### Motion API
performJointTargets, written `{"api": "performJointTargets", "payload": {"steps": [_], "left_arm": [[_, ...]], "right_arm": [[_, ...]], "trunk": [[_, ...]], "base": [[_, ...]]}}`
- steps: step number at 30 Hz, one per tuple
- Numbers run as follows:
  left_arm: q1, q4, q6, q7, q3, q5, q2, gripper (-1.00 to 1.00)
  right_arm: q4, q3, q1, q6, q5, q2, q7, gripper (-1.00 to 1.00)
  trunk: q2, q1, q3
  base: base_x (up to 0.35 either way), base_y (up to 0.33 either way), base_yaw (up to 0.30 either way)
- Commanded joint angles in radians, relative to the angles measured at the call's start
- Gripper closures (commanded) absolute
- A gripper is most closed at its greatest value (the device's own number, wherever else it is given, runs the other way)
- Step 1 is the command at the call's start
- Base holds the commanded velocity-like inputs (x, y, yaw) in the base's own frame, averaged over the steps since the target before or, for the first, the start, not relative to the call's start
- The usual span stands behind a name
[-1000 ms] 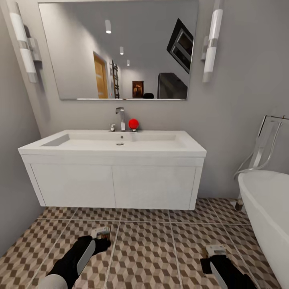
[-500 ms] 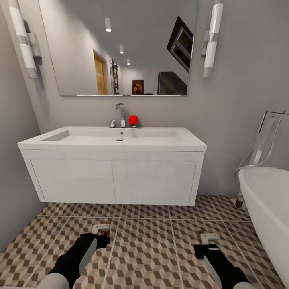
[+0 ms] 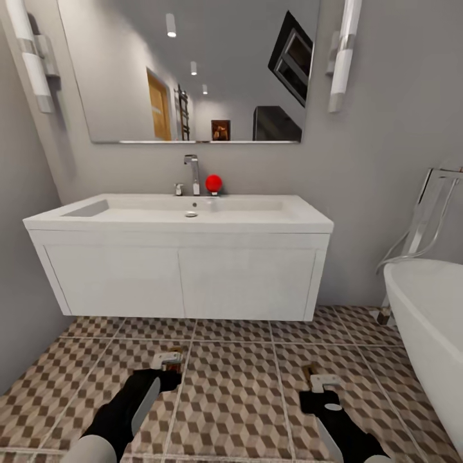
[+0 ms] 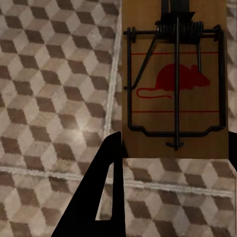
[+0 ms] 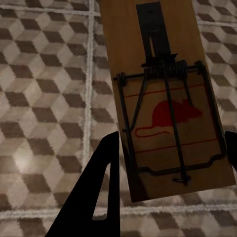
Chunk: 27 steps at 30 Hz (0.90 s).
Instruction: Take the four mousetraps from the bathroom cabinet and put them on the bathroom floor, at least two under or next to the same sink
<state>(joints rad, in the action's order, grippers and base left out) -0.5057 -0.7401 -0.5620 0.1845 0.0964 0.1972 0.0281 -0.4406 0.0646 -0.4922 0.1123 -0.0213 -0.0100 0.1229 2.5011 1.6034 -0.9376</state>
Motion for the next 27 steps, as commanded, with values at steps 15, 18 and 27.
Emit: {"api": "performJointTargets", "payload": {"steps": [15,18,27], "left_arm": [[0.0,-0.029,-0.032,0.011,0.004,0.003,0.021,1.0],[0.0,-0.033,-0.032,0.011,0.004,0.003,0.021,1.0],[0.0,-0.037,-0.033,0.01,0.003,0.004,0.02,1.0]], "right_arm": [[-0.037,0.007,-0.005,0.005,-0.002,0.022,0.013,1.0],[-0.044,0.007,-0.005,0.007,-0.002,0.023,0.014,1.0],[-0.084,0.007,-0.005,0.015,-0.002,0.028,0.045,1.0]], "trunk": [[0.004,0.006,-0.059],[0.005,0.008,-0.071],[0.007,0.012,-0.106]], "base": [[0.0,0.0,0.0],[0.0,0.0,0.0],[0.0,0.0,0.0]]}}
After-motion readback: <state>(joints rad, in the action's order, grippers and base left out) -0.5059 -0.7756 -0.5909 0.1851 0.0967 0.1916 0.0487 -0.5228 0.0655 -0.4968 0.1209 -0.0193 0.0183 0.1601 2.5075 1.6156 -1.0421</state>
